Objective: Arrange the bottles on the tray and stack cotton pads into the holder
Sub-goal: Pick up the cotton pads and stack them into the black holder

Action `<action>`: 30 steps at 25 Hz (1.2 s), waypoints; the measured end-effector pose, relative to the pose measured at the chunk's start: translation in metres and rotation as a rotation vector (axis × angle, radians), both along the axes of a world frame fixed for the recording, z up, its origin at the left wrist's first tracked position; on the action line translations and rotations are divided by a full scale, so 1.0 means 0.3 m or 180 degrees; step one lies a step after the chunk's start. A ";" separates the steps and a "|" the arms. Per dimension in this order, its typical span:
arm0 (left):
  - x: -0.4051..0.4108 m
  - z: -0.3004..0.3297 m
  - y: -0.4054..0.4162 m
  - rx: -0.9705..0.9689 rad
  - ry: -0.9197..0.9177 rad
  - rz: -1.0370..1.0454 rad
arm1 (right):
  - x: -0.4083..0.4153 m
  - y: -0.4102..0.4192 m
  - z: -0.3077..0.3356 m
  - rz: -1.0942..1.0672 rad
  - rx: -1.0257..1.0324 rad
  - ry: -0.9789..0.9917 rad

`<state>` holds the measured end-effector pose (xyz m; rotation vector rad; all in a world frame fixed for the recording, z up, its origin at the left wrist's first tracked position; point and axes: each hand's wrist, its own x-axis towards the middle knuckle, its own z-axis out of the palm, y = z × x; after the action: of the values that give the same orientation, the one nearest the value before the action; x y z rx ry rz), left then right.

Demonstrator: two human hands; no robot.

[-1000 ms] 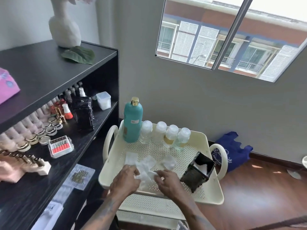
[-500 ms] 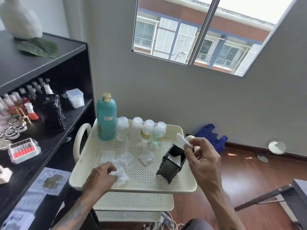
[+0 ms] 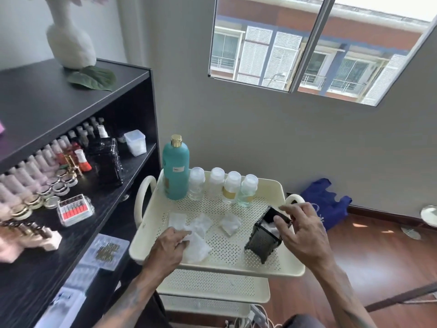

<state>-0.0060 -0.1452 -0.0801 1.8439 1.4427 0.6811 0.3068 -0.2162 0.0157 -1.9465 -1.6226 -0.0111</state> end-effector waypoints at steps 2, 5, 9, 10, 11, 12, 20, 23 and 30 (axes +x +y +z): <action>0.002 0.005 -0.005 -0.0042 -0.0097 0.0100 | 0.041 -0.007 -0.017 0.0107 -0.0329 0.0536; 0.004 -0.001 -0.004 -0.0044 -0.0188 0.0379 | 0.049 -0.010 -0.045 0.0259 -0.1208 0.1054; 0.011 0.048 0.009 -0.0253 -0.0626 0.0826 | 0.037 -0.009 -0.073 0.0168 -0.1081 0.0987; 0.026 0.078 0.009 -0.0277 -0.0813 0.0841 | 0.040 -0.010 -0.073 0.0153 -0.1088 0.0992; 0.056 0.118 0.004 -0.0264 -0.0958 0.0741 | 0.044 -0.011 -0.073 0.0151 -0.1085 0.1011; 0.098 0.164 -0.004 -0.0244 -0.1090 0.0570 | 0.045 -0.011 -0.074 0.0145 -0.1080 0.1052; 0.561 0.475 0.004 0.1656 -0.0792 -0.0223 | 0.044 -0.028 -0.078 0.0210 -0.0879 0.1260; 0.601 0.464 0.017 0.2294 -0.0082 -0.0652 | 0.047 -0.035 -0.081 0.0213 -0.0811 0.1351; 0.562 0.319 0.042 0.0838 0.1850 -0.2195 | 0.048 -0.028 -0.092 0.0312 -0.0790 0.1383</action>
<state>0.1625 -0.1326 0.0155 2.6873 0.9277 -0.0257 0.3212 -0.2247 -0.0118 -1.8750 -1.4719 0.6354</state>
